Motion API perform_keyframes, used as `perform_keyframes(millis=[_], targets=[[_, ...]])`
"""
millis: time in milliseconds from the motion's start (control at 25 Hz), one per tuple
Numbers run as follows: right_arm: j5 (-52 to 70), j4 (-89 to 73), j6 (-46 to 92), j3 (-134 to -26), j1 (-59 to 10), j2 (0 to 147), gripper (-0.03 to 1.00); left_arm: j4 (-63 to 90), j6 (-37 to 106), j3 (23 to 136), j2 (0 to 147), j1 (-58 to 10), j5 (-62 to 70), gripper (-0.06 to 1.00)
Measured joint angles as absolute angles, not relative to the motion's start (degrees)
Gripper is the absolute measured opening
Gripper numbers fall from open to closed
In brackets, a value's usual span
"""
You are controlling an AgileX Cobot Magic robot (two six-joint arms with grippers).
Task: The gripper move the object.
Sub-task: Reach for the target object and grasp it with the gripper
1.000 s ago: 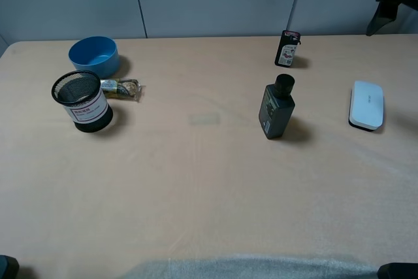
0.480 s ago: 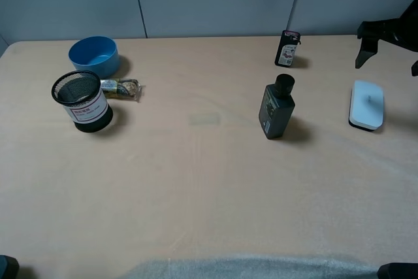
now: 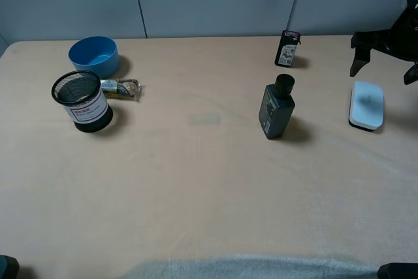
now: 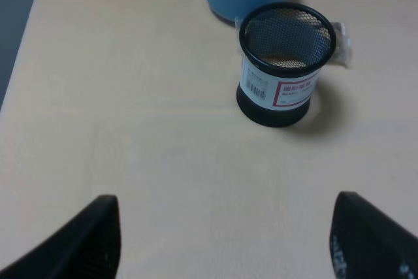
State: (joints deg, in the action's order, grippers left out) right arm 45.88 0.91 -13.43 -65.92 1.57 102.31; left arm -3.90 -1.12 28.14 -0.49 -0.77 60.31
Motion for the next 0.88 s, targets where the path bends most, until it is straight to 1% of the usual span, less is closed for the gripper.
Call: perform_keyframes(millis=[480,880], targets=[[43.5,2.2,-15.5,-65.8,1.9,108.1,0.69,-3.9,-1.1,28.1,-0.5,-0.8,60.3,0.73],[43.1,4.5,-16.5,-65.8,2.9,108.4,0.69,-3.9,-1.1,28.1,-0.5,-0.8,60.3,0.73]])
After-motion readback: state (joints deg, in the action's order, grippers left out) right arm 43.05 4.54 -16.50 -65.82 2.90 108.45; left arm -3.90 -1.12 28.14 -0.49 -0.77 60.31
